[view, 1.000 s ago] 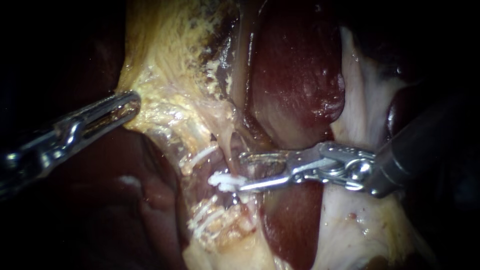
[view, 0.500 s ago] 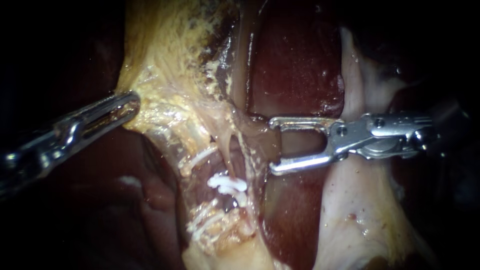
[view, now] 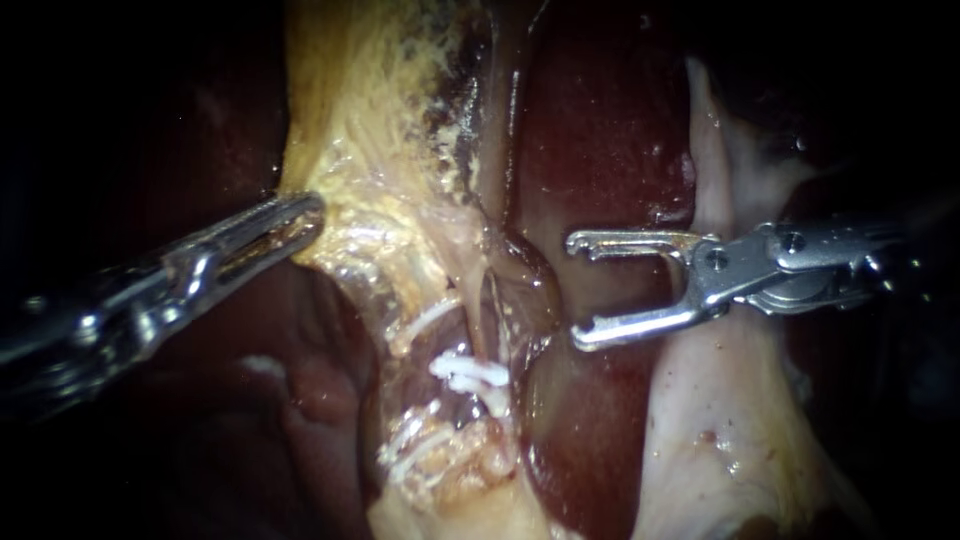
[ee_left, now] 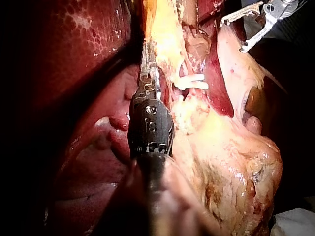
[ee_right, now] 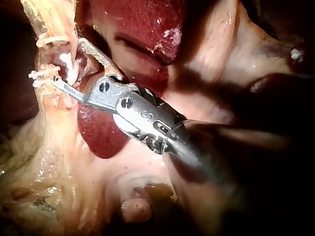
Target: Going back second clip right tube
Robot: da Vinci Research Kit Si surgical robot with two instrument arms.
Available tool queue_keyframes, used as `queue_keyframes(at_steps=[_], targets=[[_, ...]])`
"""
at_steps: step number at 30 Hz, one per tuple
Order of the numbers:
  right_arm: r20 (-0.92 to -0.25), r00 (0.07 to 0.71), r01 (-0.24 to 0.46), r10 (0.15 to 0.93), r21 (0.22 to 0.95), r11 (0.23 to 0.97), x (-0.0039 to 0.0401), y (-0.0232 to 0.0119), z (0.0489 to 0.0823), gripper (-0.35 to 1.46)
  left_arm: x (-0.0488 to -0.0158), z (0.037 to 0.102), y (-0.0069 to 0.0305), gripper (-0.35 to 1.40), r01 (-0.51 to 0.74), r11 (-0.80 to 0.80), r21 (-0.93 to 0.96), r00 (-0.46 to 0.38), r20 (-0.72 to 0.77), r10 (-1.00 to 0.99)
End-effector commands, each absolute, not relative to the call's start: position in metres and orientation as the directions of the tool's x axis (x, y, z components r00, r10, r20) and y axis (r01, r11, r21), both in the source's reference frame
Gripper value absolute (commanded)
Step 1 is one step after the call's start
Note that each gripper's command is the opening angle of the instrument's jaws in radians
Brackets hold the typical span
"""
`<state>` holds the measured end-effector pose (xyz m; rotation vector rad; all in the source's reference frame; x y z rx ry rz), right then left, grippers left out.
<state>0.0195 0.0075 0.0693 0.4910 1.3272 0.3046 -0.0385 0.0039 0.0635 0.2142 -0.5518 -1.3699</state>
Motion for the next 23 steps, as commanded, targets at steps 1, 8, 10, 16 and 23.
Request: queue_keyframes(at_steps=[1, 8, 10, 16, 23], targets=[[-0.847, 0.224, 0.064, 0.482, 0.506, 0.860, 0.0195, 0.0075, 0.0693, 0.60, -0.0392, 0.0642, 0.0038, -0.35, 0.864, 0.206, 0.459, 0.103, 0.241, -0.965], [-0.847, 0.224, 0.064, 0.482, 0.506, 0.860, 0.0195, 0.0075, 0.0692, 0.60, -0.0418, 0.0652, 0.0038, -0.35, 0.862, 0.222, 0.456, 0.120, 0.242, -0.963], [-0.847, 0.224, 0.064, 0.482, 0.506, 0.860, 0.0195, 0.0075, 0.0692, 0.60, -0.0421, 0.0651, 0.0038, -0.35, 0.860, 0.227, 0.456, 0.125, 0.243, -0.962], [-0.850, 0.224, 0.065, 0.477, 0.501, 0.863, 0.0194, 0.0075, 0.0692, 0.60, -0.0430, 0.0650, 0.0039, -0.35, 0.858, 0.232, 0.459, 0.129, 0.244, -0.961], [-0.850, 0.224, 0.066, 0.477, 0.501, 0.863, 0.0193, 0.0075, 0.0692, 0.60, -0.0430, 0.0648, 0.0042, -0.35, 0.857, 0.232, 0.461, 0.130, 0.242, -0.962]])
